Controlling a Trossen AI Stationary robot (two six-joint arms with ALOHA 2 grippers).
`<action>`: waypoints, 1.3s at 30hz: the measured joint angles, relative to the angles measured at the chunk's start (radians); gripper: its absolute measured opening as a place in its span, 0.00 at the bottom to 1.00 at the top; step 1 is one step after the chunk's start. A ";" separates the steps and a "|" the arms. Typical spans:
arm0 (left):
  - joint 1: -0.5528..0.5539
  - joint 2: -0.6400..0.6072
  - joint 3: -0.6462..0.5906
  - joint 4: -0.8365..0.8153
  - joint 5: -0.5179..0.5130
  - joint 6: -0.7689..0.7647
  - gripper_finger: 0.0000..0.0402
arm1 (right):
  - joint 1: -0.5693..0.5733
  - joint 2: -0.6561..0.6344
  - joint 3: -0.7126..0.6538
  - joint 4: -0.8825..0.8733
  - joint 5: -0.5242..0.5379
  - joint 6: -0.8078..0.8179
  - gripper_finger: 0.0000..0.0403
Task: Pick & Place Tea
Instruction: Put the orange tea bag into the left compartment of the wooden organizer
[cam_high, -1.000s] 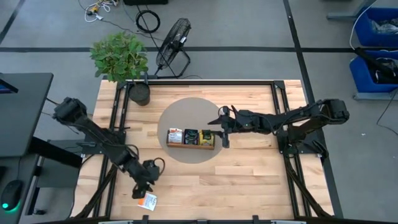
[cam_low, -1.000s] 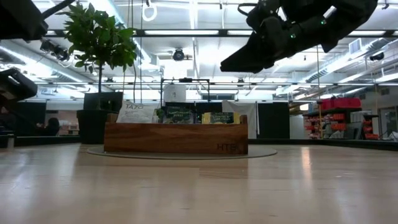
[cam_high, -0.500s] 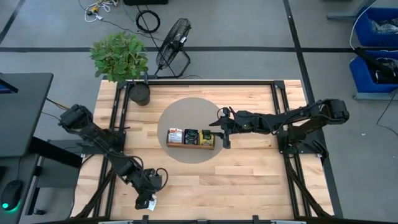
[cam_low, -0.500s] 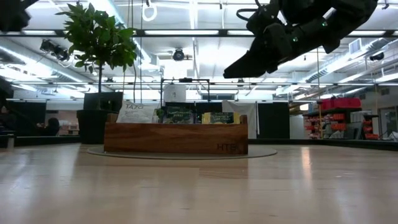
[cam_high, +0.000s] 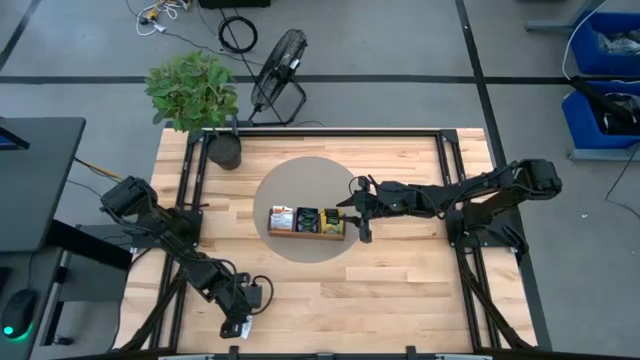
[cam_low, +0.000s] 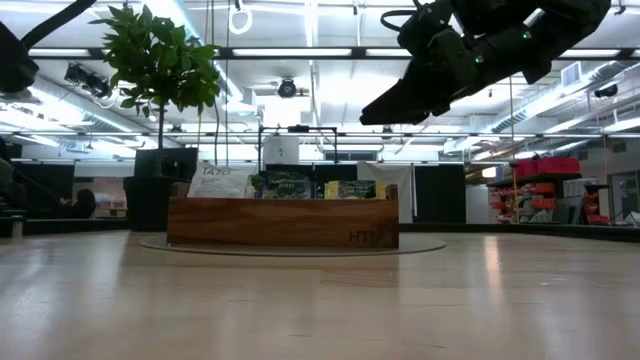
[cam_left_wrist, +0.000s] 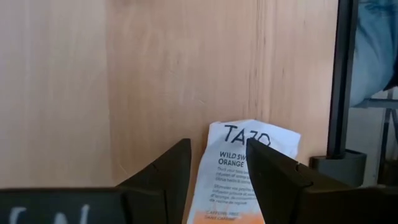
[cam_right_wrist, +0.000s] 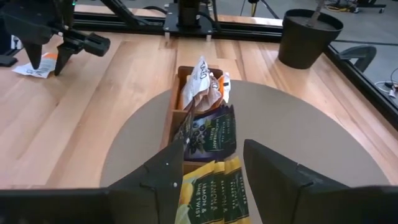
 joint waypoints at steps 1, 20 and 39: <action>0.000 0.002 0.000 0.000 -0.001 0.005 0.40 | 0.002 0.000 0.000 0.000 0.000 0.000 0.44; 0.011 0.008 -0.005 0.016 -0.067 0.073 0.02 | 0.002 0.000 0.000 -0.015 0.004 -0.015 0.44; 0.122 -0.164 -0.007 -0.005 -0.346 0.341 0.00 | 0.037 0.000 0.000 0.044 -0.055 0.031 0.44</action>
